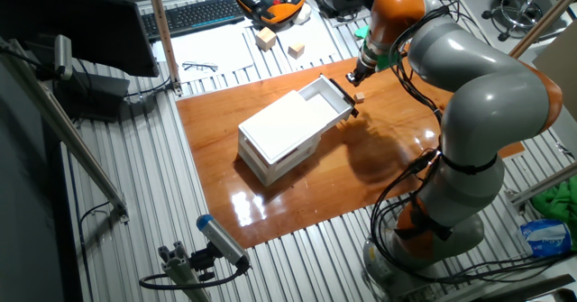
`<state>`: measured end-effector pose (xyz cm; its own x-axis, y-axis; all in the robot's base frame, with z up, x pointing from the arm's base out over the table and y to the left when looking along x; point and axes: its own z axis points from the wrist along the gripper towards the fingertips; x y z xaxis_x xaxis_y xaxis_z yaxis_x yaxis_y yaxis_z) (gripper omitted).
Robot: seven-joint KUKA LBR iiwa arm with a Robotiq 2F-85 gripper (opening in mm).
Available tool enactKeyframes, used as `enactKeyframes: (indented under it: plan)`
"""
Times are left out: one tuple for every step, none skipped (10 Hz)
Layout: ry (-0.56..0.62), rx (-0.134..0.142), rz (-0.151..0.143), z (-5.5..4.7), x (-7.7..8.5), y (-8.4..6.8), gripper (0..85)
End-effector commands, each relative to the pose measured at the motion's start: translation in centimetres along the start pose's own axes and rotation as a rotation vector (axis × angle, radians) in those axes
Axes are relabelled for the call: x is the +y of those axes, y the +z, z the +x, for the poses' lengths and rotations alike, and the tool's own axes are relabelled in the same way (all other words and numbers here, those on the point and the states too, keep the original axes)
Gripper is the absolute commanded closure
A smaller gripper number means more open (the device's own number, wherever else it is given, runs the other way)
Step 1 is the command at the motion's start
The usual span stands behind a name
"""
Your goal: Put things in the drawer
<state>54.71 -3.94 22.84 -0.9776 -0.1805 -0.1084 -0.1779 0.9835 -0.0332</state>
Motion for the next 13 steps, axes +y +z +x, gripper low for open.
enactKeyframes:
  plan:
    - [0.003, -0.004, 0.004, -0.02, -0.05, 0.09, 85.0]
    - [0.007, -0.002, 0.007, -0.05, -0.05, 0.12, 85.0]
    - [0.014, 0.002, 0.0, -0.34, 0.09, 0.35, 85.0]
    - [0.018, 0.005, -0.008, -0.53, 0.16, 0.51, 85.0]
    - [0.022, 0.007, -0.009, -0.62, 0.37, 0.41, 85.0]
    - [0.023, 0.007, -0.006, -0.81, 0.57, 0.46, 85.0]
    - [0.019, 0.006, -0.002, -0.84, 0.59, 0.47, 85.0]
    - [0.014, 0.009, -0.003, -0.84, 0.59, 0.47, 85.0]
    - [0.007, 0.01, 0.0, -0.84, 0.59, 0.47, 85.0]
    - [0.013, 0.008, -0.012, -0.84, 0.59, 0.47, 85.0]
    - [0.026, 0.013, 0.0, -0.84, 0.59, 0.47, 85.0]
    - [0.068, 0.02, -0.007, -0.84, 0.59, 0.47, 85.0]
    - [0.108, 0.025, -0.012, -0.84, 0.59, 0.47, 85.0]
